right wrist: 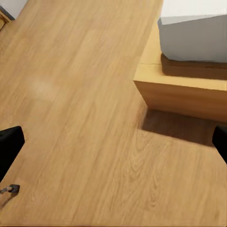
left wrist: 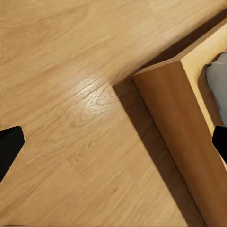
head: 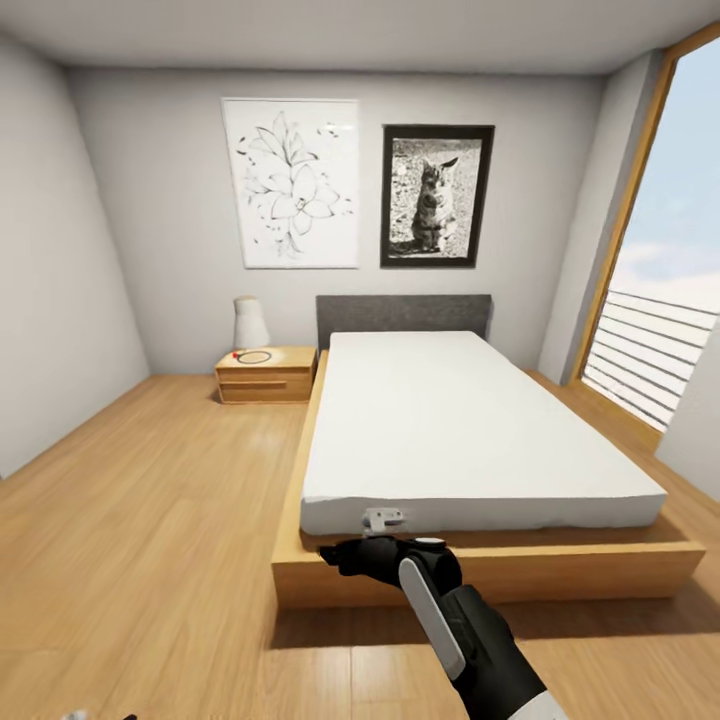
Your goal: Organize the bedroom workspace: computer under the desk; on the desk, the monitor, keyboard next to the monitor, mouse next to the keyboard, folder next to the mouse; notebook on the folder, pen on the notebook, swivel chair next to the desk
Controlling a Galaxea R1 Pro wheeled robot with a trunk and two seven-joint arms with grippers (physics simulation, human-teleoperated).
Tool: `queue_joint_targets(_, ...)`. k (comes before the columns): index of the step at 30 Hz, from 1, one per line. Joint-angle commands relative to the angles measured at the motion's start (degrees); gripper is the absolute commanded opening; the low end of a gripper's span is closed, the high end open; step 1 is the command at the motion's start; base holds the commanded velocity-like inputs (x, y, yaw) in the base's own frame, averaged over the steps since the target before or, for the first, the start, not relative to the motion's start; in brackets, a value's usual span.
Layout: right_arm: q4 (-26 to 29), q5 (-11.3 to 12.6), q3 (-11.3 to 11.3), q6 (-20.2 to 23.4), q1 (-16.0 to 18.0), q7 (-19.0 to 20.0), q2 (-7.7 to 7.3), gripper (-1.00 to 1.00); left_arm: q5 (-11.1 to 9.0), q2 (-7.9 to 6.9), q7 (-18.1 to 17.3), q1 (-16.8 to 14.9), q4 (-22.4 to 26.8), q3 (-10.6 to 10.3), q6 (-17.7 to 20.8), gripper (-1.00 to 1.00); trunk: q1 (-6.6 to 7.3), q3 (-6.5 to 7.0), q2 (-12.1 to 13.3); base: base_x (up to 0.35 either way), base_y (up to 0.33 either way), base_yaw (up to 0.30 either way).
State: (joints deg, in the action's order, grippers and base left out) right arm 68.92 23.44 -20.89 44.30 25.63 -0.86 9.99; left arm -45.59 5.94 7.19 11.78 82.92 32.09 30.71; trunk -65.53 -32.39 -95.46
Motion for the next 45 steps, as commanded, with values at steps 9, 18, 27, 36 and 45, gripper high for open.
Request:
queue_joint_targets(9,2.2,1.13,-0.86,0.39,0.69,-0.1,0.0,1.0,-1.15,-0.13,2.35,-0.32,-0.24,0.03,0.02,1.0,-1.98,-1.67,-3.65,0.0,0.0,0.202)
queue_joint_targets(18,4.33,1.47,-0.89,0.73,0.85,-0.26,0.0,1.0,-0.98,-0.58,7.16,-3.75,0.71,0.04,0.0,1.0,-3.96,-3.28,-7.26,0.0,0.0,0.209)
queue_joint_targets(27,4.84,1.59,-0.72,1.7,0.76,-0.2,0.0,1.0,-0.96,-0.36,10.36,-4.96,1.72,-0.11,0.02,1.0,-5.94,-4.9,-10.87,0.0,0.0,0.192)
queue_joint_targets(36,5.2,2.01,-0.66,2.09,1.18,-0.23,0.0,1.0,-0.88,-0.83,14.65,-6.85,1.74,-2.91,0.01,1.0,-7.91,-6.52,-14.48,0.0,0.0,0.234)
queue_joint_targets(45,7.29,2.37,-0.89,2.26,1.34,-0.36,0.0,1.0,-0.67,-1.36,25.63,-13.88,0.22,-11.57,0.0,1.0,-9.89,-8.13,-18.09,0.0,0.0,0.248)
